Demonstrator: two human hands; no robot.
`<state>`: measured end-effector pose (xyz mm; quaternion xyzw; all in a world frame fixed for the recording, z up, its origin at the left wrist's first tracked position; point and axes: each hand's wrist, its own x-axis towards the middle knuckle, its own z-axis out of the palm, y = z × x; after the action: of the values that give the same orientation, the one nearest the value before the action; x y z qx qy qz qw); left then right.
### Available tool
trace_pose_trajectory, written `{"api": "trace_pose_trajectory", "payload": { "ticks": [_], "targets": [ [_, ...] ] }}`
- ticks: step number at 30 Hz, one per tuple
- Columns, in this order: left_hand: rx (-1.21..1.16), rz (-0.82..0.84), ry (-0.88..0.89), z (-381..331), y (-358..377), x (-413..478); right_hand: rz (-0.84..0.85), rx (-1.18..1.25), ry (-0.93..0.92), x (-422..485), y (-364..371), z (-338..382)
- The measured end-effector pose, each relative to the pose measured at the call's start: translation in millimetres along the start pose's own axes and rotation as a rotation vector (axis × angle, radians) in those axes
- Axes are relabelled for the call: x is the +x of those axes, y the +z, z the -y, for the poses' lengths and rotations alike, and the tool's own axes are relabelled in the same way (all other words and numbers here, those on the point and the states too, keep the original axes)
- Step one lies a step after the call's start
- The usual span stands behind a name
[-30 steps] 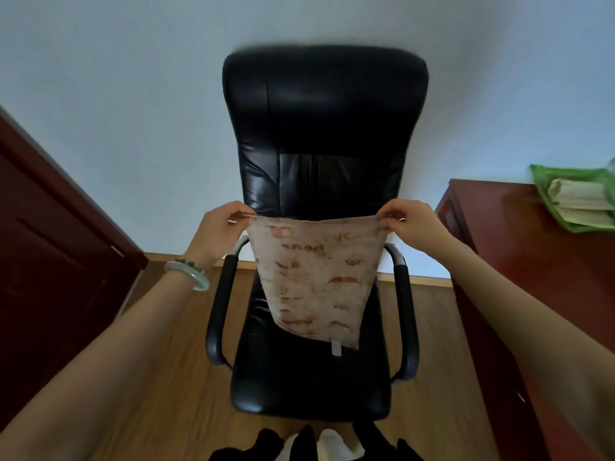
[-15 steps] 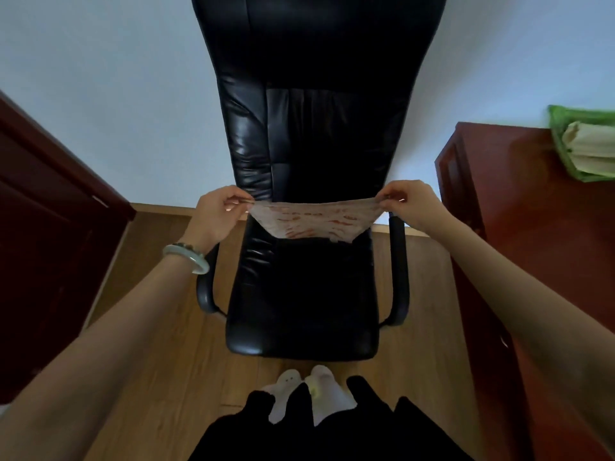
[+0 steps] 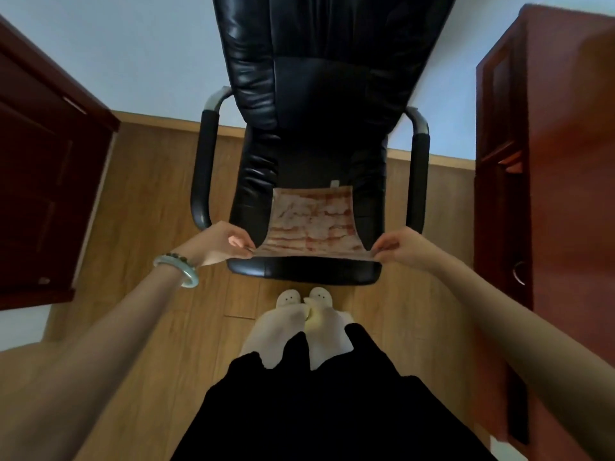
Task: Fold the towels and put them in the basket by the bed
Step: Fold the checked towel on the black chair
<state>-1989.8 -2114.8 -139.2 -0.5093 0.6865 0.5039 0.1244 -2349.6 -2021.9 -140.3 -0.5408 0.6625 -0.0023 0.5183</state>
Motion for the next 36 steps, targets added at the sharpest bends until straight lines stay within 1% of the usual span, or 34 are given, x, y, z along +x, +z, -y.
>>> {"api": "trace_pose_trajectory", "payload": {
  "ticks": [2,3,5,7,10,14,19,23,26,30,36],
  "targets": [
    [0.025,0.132,-0.054,12.6,14.2,2.4,0.091,0.004,0.031,-1.2,17.9,-9.4],
    [0.031,0.162,-0.073,17.5,21.4,3.9,0.128,0.000,0.045,-0.5,25.8,-13.5],
    [0.009,0.168,-0.091,24.7,33.9,8.5,0.167,0.006,0.065,5.5,37.2,-23.1],
    [-0.012,0.122,-0.098,30.1,42.9,18.1,0.164,0.016,0.076,15.8,42.3,-31.4],
    [-0.025,0.009,-0.110,38.6,53.8,41.5,0.087,0.051,0.091,40.8,42.5,-42.7],
    [-0.143,-0.132,-0.105,50.6,58.7,85.7,-0.031,0.121,0.108,89.5,37.1,-53.1],
    [-0.311,-0.273,-0.081,65.9,46.3,156.1,-0.233,0.289,0.162,167.6,26.8,-64.4],
    [-0.415,-0.403,-0.093,82.4,30.2,214.9,-0.352,0.393,0.218,229.3,19.0,-74.4],
    [-0.373,-0.444,-0.084,95.4,25.1,256.7,-0.440,0.382,0.250,272.6,18.9,-82.6],
    [-0.264,-0.490,-0.081,108.2,29.1,299.5,-0.492,0.331,0.304,315.8,24.7,-99.1],
    [-0.122,-0.576,-0.124,114.2,40.2,323.4,-0.560,0.149,0.246,337.3,32.2,-107.1]
  ]
}}
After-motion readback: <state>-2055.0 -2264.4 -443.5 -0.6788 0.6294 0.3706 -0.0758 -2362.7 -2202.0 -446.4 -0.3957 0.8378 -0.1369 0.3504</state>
